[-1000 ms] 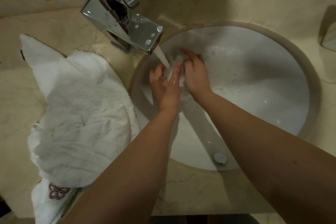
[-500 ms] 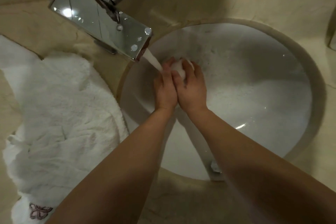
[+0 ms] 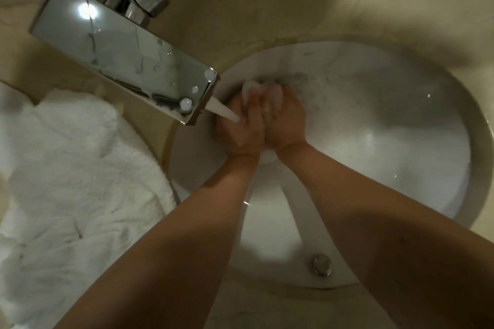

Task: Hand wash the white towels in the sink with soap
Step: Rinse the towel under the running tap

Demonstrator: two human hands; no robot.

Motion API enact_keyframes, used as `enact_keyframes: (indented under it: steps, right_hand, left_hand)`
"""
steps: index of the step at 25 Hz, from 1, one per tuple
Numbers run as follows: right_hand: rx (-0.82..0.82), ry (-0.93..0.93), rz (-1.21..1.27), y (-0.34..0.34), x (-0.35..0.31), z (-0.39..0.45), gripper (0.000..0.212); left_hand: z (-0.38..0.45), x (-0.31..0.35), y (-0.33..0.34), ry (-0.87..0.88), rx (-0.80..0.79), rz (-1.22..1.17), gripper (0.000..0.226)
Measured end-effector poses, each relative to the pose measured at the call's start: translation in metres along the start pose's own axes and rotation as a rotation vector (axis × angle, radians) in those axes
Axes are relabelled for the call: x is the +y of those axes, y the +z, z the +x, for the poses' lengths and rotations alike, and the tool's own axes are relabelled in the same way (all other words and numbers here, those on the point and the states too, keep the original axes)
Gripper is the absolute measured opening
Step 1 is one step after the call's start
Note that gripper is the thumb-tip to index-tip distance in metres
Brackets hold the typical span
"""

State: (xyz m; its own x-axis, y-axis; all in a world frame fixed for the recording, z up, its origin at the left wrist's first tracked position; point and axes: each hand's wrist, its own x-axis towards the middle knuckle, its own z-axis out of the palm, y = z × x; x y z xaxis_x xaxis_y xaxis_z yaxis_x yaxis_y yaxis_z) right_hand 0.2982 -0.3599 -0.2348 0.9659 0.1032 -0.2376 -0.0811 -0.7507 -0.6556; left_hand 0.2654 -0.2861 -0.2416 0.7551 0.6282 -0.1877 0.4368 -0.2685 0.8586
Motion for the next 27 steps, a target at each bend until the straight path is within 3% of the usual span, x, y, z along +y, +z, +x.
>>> enact_keyframes:
  steps: [5, 8, 10, 12, 14, 15, 17, 19, 21, 23, 27]
  right_hand:
    - [0.154, -0.296, -0.253, 0.006, 0.004, 0.009, 0.031]
    - [0.093, -0.157, -0.122, 0.009, 0.008, 0.009, 0.022]
    - [0.073, -0.076, -0.009, 0.008, 0.009, 0.003, 0.027]
    - [0.080, 0.026, 0.062, 0.000, 0.003, -0.006, 0.040]
    - [0.063, 0.145, 0.015, -0.008, -0.001, -0.015, 0.050]
    - [0.034, 0.183, 0.017, -0.010, -0.001, -0.018, 0.051]
    - [-0.025, 0.206, 0.091, -0.012, -0.003, -0.023, 0.049]
    - [-0.014, 0.184, 0.200, -0.017, -0.007, -0.028, 0.052]
    - [0.059, 0.144, 0.335, -0.020, -0.013, -0.037, 0.061]
    - [0.122, 0.100, 0.467, -0.019, -0.017, -0.046, 0.058]
    - [0.144, 0.054, 0.529, -0.019, -0.017, -0.056, 0.046]
  left_hand:
    - [0.001, 0.007, 0.005, -0.031, -0.005, -0.034, 0.042]
    - [0.006, 0.008, 0.004, 0.004, 0.001, -0.005, 0.043]
    - [0.004, 0.015, -0.001, -0.033, -0.029, 0.030, 0.045]
    - [-0.011, 0.026, -0.004, -0.155, 0.013, 0.036, 0.041]
    - [-0.024, 0.041, -0.003, -0.300, 0.229, 0.104, 0.061]
    - [-0.026, 0.045, -0.002, -0.417, 0.254, 0.133, 0.071]
    - [-0.018, 0.053, -0.004, -0.676, 0.120, 0.105, 0.082]
    - [-0.007, 0.048, -0.012, -0.777, -0.007, -0.095, 0.076]
    - [-0.006, 0.047, -0.024, -0.726, -0.058, -0.310, 0.049]
    - [-0.008, 0.050, -0.034, -0.595, -0.078, -0.324, 0.038]
    - [-0.010, 0.055, -0.049, -0.361, -0.159, -0.311, 0.073]
